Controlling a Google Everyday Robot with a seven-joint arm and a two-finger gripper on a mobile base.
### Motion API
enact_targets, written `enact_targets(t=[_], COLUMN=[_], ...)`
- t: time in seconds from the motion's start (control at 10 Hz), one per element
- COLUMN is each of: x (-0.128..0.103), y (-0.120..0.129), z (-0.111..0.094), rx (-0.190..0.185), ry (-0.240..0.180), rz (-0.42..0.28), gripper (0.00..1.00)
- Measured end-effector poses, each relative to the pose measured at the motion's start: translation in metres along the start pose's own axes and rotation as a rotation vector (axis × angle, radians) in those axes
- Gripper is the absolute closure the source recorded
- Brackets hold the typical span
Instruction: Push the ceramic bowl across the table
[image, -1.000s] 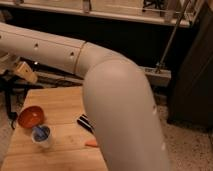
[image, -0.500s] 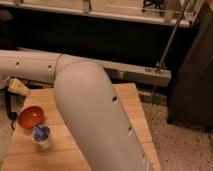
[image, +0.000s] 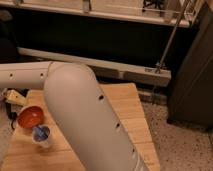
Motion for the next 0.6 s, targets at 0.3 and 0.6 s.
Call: enact_targets(t=[0.3, 0.6], x=[-0.0016, -0.0059], y=[-0.0017, -0.0100], z=[-0.0003, -0.0004], rx=[0.000, 0.035], ry=[-0.001, -0.011], rz=[-0.004, 0.013], gripper=[0.20, 0.20])
